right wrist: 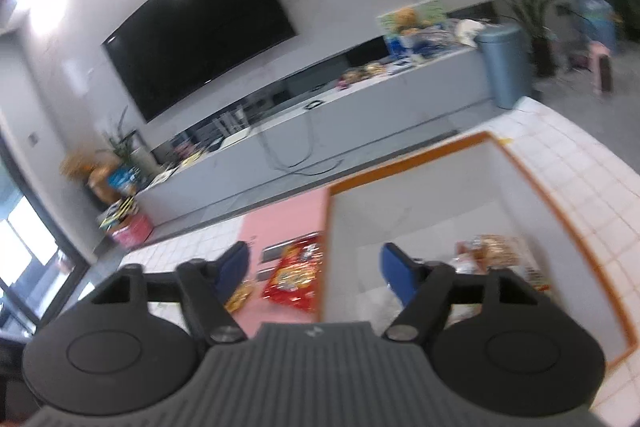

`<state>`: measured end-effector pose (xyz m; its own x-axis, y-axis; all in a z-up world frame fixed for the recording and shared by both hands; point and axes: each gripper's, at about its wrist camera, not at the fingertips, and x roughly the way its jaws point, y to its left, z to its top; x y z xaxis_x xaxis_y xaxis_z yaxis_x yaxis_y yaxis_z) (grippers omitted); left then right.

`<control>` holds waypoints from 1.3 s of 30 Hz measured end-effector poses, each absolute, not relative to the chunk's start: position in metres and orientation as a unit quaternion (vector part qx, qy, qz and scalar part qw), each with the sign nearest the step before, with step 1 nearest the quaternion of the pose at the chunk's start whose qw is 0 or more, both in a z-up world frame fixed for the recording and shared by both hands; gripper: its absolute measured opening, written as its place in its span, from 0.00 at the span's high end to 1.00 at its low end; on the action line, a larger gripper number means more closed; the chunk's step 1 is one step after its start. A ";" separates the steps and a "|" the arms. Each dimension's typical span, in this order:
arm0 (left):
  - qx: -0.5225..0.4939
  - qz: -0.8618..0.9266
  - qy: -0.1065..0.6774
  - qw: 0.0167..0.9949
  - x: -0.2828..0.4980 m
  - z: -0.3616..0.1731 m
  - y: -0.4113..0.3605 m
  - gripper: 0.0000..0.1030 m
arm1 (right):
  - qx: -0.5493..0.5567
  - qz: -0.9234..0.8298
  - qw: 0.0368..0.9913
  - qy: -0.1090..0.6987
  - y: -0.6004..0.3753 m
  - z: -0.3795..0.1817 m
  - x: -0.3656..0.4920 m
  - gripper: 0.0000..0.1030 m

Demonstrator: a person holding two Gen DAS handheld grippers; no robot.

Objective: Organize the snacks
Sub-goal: 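Withdraw both tools from the box back toward the remaining snacks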

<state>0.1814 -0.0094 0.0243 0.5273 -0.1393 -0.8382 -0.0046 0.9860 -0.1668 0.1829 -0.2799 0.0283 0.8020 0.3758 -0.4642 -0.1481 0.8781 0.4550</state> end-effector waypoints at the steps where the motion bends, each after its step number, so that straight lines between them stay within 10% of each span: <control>1: -0.077 -0.032 0.481 0.873 0.180 0.026 -0.001 0.15 | 0.200 0.148 0.927 0.280 -0.272 0.029 0.182 0.38; 29: -0.223 -0.002 0.470 0.854 0.309 -0.050 0.114 0.15 | 0.085 0.195 0.904 0.369 -0.141 -0.080 0.213 0.45; 39: -0.236 0.084 0.524 0.814 0.365 -0.093 0.109 0.15 | 0.112 0.203 0.887 0.400 -0.143 -0.112 0.232 0.28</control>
